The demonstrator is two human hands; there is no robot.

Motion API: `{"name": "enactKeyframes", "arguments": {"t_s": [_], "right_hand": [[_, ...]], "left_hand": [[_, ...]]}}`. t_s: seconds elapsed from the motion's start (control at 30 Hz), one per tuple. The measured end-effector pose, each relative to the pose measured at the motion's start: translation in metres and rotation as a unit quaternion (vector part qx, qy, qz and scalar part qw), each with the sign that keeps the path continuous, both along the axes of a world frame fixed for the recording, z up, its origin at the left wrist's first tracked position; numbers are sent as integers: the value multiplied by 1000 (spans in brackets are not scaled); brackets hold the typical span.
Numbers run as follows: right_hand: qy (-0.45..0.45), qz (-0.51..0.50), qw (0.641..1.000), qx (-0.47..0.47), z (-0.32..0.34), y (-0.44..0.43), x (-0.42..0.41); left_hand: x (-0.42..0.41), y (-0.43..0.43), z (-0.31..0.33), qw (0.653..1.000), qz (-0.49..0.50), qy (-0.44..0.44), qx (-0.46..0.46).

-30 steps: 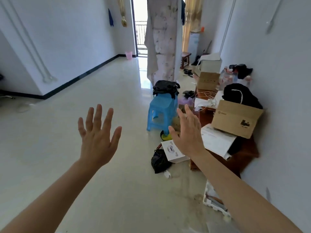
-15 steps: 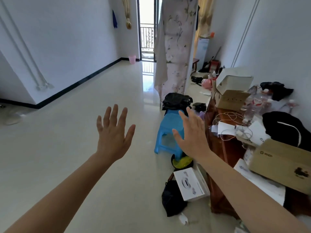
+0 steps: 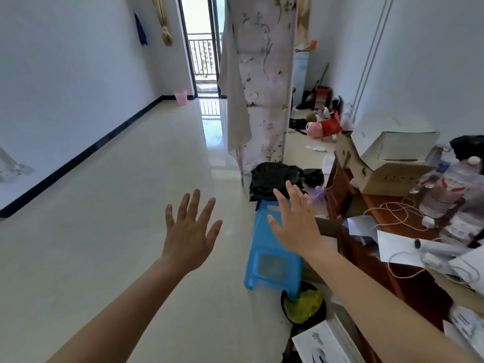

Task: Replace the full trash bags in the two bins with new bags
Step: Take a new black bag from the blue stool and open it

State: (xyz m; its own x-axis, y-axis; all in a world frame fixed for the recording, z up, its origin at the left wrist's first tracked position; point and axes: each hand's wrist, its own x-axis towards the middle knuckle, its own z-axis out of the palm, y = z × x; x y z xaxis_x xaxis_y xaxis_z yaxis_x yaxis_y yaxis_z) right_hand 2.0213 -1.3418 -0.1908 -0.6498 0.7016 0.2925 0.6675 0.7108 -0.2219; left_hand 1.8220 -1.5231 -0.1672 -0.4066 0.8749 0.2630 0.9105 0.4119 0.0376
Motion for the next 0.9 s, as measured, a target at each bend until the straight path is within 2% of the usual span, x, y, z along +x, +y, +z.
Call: {"name": "enactKeyframes", "arguments": {"t_s": [0.27, 0.43, 0.7, 0.9], "right_hand": [[-51, 19, 998, 21, -12, 133, -206], [-110, -18, 993, -38, -42, 217, -299], [-105, -120, 973, -165, -65, 329, -321], [-109, -227, 934, -254, -130, 433, -315]], "left_hand": [[-226, 103, -17, 999, 37, -25, 21], [-337, 207, -35, 997, 10, -65, -30], [-398, 415, -39, 985, -130, -50, -97], [-398, 576, -106, 959, -193, -51, -202]]}}
